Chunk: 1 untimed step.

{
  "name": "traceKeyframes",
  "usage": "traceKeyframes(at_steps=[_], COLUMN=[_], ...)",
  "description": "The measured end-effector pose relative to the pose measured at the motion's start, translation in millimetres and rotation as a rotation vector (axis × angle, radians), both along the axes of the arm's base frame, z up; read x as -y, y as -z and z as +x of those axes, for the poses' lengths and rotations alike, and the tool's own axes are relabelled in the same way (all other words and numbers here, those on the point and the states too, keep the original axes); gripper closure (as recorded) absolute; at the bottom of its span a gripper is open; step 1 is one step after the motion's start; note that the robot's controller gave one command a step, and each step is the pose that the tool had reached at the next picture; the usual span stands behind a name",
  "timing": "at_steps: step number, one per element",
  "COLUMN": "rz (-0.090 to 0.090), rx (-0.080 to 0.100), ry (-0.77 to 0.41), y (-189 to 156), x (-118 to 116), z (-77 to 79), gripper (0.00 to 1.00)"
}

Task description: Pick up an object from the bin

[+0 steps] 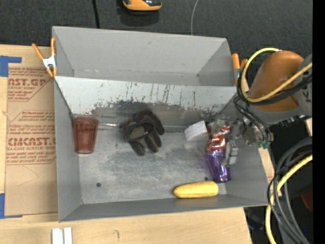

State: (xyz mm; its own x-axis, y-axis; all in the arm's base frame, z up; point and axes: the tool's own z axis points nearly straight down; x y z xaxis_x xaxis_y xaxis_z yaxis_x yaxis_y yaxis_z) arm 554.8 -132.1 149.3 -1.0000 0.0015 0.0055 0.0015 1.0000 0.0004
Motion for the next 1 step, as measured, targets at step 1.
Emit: traceKeyframes(at_steps=[1], rz=[-0.001], rx=[0.007], ry=[-0.002], y=[-4.7], x=[-0.5], z=[1.8], gripper=[0.00])
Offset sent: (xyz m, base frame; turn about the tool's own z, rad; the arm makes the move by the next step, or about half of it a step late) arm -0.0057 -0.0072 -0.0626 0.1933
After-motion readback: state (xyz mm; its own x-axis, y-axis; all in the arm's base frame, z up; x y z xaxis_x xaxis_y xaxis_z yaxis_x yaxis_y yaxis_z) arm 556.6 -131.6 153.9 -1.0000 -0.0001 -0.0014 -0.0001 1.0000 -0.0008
